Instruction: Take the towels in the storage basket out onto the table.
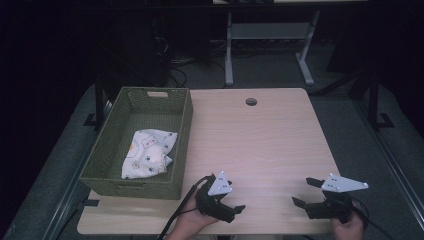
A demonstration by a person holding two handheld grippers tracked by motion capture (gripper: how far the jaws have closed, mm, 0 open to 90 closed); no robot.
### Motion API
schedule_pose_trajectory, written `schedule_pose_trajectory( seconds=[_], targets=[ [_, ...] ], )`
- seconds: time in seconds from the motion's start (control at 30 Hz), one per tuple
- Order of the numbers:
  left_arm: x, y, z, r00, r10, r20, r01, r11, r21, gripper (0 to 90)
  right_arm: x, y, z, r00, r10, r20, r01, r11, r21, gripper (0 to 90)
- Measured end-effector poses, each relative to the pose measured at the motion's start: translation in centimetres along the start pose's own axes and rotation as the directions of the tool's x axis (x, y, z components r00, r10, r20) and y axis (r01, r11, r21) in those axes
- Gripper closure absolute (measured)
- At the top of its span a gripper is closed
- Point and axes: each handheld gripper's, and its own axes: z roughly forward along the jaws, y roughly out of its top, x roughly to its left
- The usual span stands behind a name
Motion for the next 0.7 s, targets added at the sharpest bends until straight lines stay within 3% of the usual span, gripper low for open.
schedule_pose_trajectory(
  seconds=[0.13,0.27,0.4,0.7],
  targets=[
    [0.5,0.9,-0.5,0.9993,0.026,0.026,-0.026,0.9996,-0.007,17.3,0.1,0.0,0.1,1.0,-0.001,-0.003,0.001,1.0,0.001,14.0],
    [1.0,1.7,-0.4,0.9976,0.061,0.033,-0.062,0.9979,0.019,17.3,0.3,0.1,0.1,1.0,-0.005,-0.006,0.005,1.0,-0.001,14.0],
    [1.9,2.0,-0.3,0.9988,0.032,0.038,-0.033,0.9992,0.022,17.3,0.4,0.2,0.2,0.9999,-0.009,-0.008,0.009,1.0,0.003,14.0],
    [2.9,3.7,-0.6,0.9985,0.029,0.047,-0.029,0.9996,0.003,17.3,0.4,0.3,0.3,0.9998,-0.017,-0.013,0.017,1.0,0.007,14.0]
  ],
)
